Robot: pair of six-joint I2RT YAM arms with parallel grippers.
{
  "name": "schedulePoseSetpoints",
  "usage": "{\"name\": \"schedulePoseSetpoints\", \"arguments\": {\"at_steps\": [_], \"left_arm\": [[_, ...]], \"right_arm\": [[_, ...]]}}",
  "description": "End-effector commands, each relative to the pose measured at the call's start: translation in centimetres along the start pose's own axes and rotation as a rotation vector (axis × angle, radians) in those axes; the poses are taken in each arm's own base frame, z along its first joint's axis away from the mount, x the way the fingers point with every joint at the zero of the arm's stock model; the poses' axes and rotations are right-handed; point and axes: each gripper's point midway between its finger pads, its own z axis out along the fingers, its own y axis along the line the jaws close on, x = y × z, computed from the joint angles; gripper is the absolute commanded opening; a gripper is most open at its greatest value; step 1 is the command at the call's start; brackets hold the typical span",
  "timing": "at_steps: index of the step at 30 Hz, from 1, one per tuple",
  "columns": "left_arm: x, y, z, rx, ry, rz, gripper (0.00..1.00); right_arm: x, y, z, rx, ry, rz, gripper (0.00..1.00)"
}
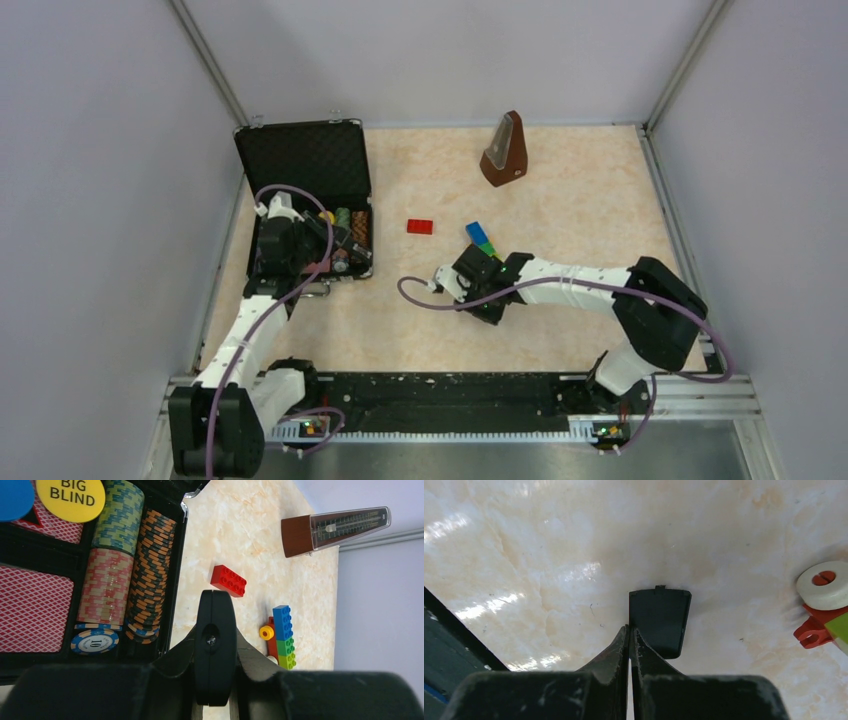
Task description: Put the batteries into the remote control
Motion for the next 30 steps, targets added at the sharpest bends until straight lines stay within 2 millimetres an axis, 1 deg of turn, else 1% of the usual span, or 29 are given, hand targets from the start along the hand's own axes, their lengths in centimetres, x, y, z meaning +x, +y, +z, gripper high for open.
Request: {"name": "schedulePoseSetpoints", "arguments": {"at_steps": [1, 4, 7, 11, 13, 16, 19, 22, 25, 27, 30], "left_arm": [[-2.5, -3.3, -0.3, 0.118, -0.065, 0.055, 0.0], [-1.9, -3.6, -0.4, 0.146, -0.043, 0.06, 0.0], [-0.4, -4.7, -0.7, 0.246, 0.021, 0.077, 0.0], [2.6, -6.4, -1.0, 0.417, 0.15, 0.054, 0.0], [3.4, -7.8, -1.5, 0.516, 0.175, 0.031, 0.0], [5.1, -9.3, -1.6, 0.578, 0.236, 0.044, 0.0], [6.3, -11.7, -2.1, 0.647, 0.29, 0.073, 0.0], [6.9, -14.0, -2.9, 0.714, 0.338, 0.094, 0.0], [7.0, -15.3, -3.5, 0.764, 0.373, 0.093, 0.0], [7.1, -15.7, -3.7, 0.776, 0.396, 0.087, 0.0], [7.3, -15.7, -3.5, 0.76, 0.413, 0.088, 0.0]], "right_arm": [[-5.1, -0.1, -2.3, -0.114, -0.169, 0.13, 0.0], [-8.1, 0.2, -5.0, -0.201, -0.296, 0.209, 0.0], [-10.8, 0.0, -8.0, -0.256, -0.42, 0.278, 0.0], [-12.8, 0.0, -11.3, -0.377, -0.527, 0.402, 0.0], [-13.7, 0.5, -13.0, -0.476, -0.586, 0.44, 0.0], [-15.4, 1.5, -16.0, -0.618, -0.654, 0.484, 0.0], [-16.9, 1.6, -18.5, -0.711, -0.686, 0.531, 0.0], [-18.0, 1.9, -20.7, -0.795, -0.707, 0.578, 0.0], [-18.8, 1.8, -22.3, -0.868, -0.736, 0.643, 0.0], [-19.2, 2.0, -23.0, -0.941, -0.752, 0.684, 0.0], [-19.2, 2.3, -22.9, -1.025, -0.758, 0.738, 0.0]]}}
